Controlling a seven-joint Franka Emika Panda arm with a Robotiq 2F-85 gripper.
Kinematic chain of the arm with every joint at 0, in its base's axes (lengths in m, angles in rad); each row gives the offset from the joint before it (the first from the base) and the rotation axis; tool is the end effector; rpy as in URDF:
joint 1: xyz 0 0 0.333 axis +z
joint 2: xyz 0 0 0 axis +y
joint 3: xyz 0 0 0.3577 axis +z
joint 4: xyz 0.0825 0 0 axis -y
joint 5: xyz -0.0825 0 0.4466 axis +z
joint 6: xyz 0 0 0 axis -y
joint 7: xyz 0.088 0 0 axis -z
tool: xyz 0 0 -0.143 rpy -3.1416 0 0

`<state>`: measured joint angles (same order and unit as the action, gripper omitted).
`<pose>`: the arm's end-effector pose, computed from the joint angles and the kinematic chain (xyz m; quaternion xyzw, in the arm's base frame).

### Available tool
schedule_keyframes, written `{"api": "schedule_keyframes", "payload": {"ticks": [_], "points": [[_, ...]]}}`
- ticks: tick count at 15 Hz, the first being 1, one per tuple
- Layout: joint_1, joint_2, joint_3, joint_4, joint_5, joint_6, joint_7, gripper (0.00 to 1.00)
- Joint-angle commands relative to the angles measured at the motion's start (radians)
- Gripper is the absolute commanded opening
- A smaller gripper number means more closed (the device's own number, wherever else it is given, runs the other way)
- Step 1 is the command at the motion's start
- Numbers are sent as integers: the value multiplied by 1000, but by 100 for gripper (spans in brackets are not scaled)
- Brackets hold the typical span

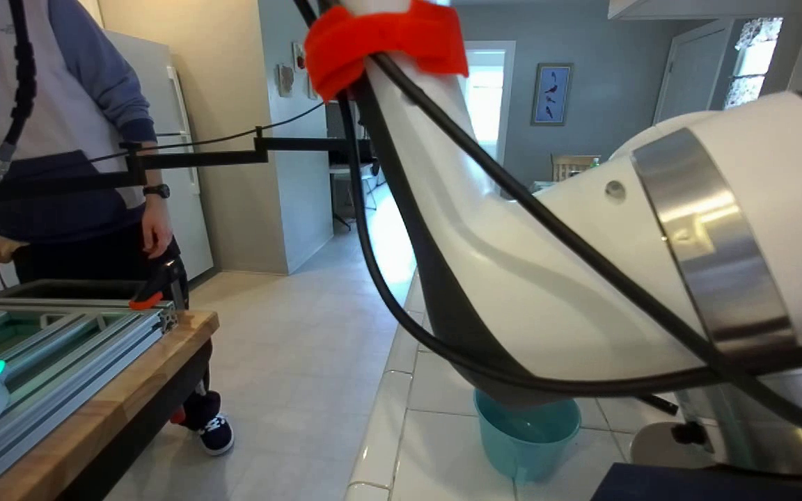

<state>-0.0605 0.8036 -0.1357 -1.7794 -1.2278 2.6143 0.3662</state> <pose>0.7006 -0.1336 0.0496 0.9016 0.2695 0.0264 0.3374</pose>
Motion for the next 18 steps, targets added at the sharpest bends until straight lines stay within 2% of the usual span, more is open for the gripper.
{"api": "schedule_keyframes", "payload": {"ticks": [1,18], "points": [[-7,50,-2,72,27,38,11,100],[5,131,-62,194,2,68,59,100]]}}
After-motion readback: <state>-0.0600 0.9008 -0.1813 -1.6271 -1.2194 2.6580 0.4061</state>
